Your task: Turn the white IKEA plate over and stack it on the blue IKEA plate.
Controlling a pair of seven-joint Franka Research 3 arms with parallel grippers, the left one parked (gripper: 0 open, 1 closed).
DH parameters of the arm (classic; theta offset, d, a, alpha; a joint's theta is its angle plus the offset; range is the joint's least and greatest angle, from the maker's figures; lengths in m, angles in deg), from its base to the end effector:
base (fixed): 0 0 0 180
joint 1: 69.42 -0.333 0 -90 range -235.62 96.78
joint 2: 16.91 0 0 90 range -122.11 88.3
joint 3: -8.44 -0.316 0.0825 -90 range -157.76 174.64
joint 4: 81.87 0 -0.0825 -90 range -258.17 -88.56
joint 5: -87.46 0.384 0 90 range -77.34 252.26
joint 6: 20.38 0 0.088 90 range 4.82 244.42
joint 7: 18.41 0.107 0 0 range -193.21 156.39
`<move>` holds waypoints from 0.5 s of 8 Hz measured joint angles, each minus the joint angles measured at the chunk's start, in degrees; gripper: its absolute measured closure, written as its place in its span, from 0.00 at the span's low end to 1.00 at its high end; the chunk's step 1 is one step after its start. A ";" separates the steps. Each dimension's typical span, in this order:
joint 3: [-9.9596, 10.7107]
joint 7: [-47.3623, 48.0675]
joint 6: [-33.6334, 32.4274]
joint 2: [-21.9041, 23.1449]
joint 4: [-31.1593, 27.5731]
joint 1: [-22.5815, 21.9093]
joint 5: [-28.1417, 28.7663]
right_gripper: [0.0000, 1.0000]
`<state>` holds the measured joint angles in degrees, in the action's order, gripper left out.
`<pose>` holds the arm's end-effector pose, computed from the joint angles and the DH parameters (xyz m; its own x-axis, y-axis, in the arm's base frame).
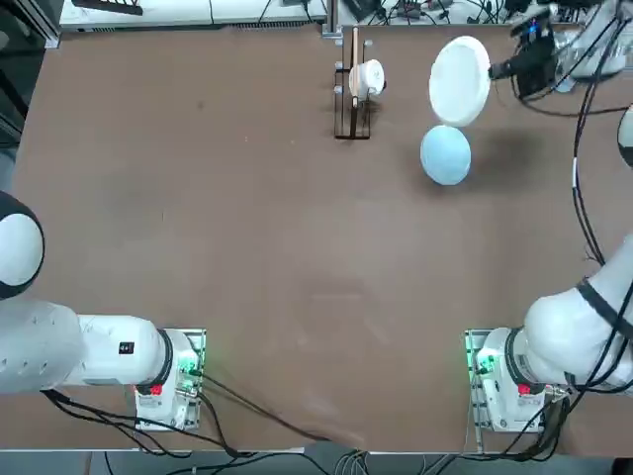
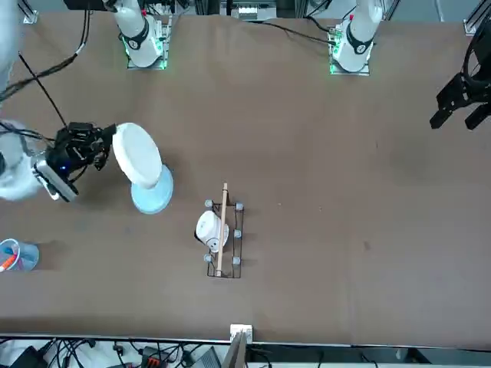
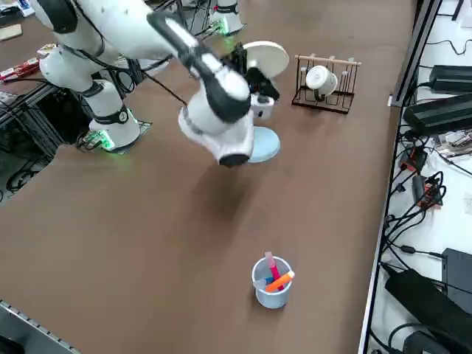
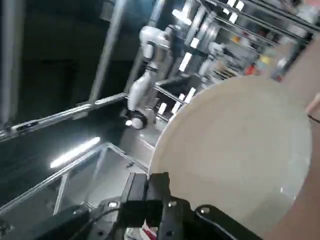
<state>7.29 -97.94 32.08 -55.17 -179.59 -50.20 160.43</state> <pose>0.5741 -0.0499 0.2815 0.8364 0.1311 0.5322 0.4425 0.4114 -0.7968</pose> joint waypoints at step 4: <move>-0.07 -14.53 -3.86 -9.98 0.11 0.78 0.66 0.98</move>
<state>7.23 -112.47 28.22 -65.14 -179.49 -49.42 161.09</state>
